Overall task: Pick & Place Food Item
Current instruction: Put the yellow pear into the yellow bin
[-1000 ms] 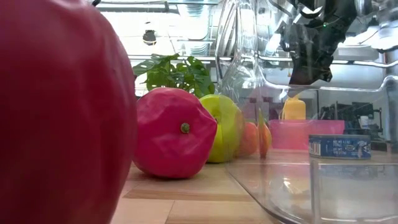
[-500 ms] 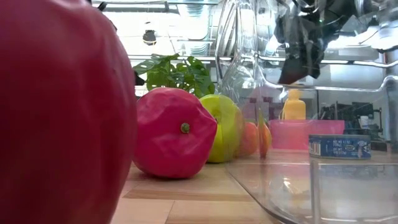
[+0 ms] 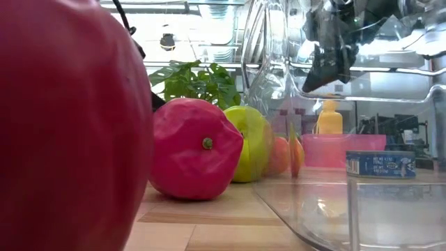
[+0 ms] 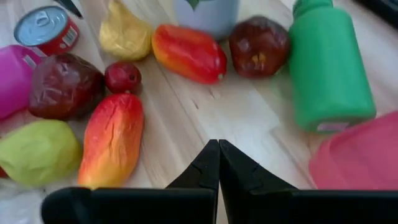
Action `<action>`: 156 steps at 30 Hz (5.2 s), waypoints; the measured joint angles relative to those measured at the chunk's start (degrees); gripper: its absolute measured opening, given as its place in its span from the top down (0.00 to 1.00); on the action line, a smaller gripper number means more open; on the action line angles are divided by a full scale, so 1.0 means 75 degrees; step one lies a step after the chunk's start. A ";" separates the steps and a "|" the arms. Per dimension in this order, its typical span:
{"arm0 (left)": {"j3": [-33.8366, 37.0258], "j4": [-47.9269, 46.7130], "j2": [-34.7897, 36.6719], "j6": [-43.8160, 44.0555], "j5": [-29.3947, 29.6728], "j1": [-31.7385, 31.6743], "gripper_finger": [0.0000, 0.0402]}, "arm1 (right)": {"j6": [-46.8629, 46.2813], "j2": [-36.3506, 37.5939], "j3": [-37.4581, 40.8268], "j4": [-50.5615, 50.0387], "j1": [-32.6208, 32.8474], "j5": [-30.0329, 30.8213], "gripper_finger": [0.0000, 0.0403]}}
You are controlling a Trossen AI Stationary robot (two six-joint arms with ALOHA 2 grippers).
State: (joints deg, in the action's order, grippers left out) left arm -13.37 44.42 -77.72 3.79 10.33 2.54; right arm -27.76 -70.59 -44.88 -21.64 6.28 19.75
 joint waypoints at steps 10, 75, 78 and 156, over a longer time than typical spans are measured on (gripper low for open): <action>-0.0006 0.0500 -0.0780 0.0015 0.0050 -0.0002 0.19 | 0.0786 0.0000 0.0000 0.0795 0.0000 0.0006 1.00; -0.0009 0.0196 -0.1220 0.0353 -0.0242 -0.0348 0.11 | 0.0785 0.0000 0.0000 0.0785 0.0000 0.0006 1.00; -0.0009 0.0191 -0.1220 0.0341 -0.0245 -0.0348 0.12 | 0.0785 0.0000 0.0000 0.0783 0.0000 0.0006 1.00; -0.0006 -0.5373 0.3543 0.1760 0.4506 -0.1723 0.43 | 0.0983 0.0003 0.0000 0.0736 0.0000 0.0007 1.00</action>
State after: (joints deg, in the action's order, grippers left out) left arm -13.41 4.11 -51.15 16.99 44.12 -10.38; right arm -20.38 -70.57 -44.88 -16.12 6.28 19.80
